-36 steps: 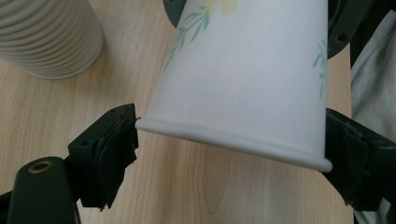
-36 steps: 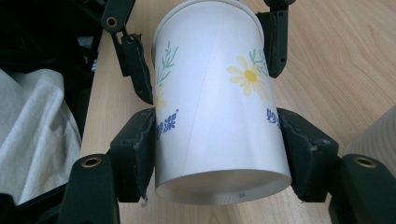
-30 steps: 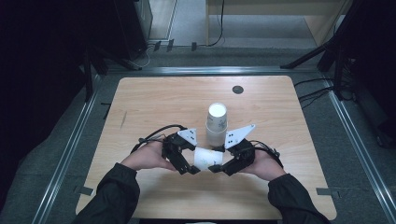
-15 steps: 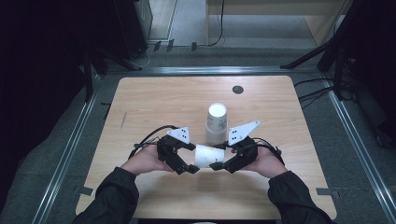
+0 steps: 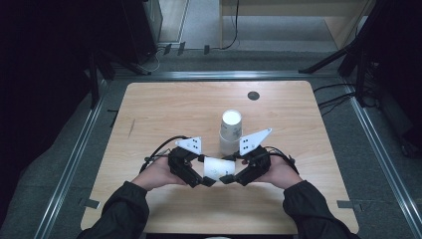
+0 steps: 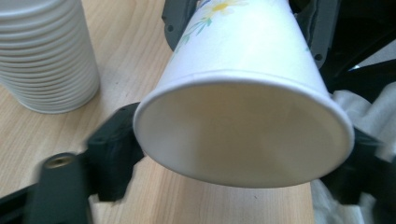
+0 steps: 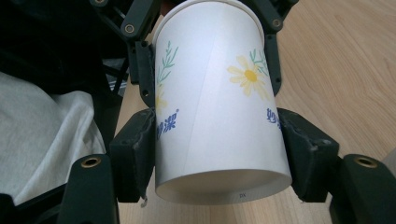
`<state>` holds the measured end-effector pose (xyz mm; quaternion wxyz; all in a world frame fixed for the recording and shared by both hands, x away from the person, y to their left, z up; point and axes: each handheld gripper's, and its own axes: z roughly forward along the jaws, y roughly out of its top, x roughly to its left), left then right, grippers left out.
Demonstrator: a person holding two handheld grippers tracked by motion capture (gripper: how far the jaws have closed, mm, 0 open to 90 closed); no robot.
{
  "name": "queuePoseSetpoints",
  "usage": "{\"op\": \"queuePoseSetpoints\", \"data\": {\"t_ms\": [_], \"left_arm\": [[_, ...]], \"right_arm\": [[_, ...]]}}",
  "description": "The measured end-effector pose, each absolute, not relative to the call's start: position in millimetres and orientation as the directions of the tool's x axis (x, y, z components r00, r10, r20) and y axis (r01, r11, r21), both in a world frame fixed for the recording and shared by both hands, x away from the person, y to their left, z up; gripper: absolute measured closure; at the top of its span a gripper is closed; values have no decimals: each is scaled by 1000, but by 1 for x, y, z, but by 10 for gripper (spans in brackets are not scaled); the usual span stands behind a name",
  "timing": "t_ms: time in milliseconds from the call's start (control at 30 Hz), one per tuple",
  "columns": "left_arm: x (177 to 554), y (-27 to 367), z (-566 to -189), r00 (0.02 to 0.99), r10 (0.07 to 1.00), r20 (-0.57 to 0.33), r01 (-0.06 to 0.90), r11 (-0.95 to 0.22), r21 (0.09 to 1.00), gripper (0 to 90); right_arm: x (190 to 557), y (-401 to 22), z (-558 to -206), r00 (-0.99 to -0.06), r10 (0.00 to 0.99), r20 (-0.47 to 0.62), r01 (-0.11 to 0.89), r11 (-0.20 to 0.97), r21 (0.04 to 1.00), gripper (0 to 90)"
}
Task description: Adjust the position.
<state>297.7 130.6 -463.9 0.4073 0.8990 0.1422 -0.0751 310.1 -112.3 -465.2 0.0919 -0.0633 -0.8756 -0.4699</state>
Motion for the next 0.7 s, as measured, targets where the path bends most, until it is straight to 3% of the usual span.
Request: {"op": "queuePoseSetpoints", "data": {"t_ms": [200, 400, 700], "left_arm": [[298, 131, -462, 951, 194, -239, 308, -635, 708, 249], [301, 139, -455, 951, 218, -218, 308, -648, 696, 253], [306, 136, -446, 953, 252, -168, 302, -749, 590, 254]], "right_arm": [[311, -113, -465, -974, 27, 226, 203, 554, 807, 334], [312, -114, -465, -970, 71, 232, 232, 555, 799, 258], [310, -113, -468, -977, 109, 183, 212, 580, 786, 251]]}}
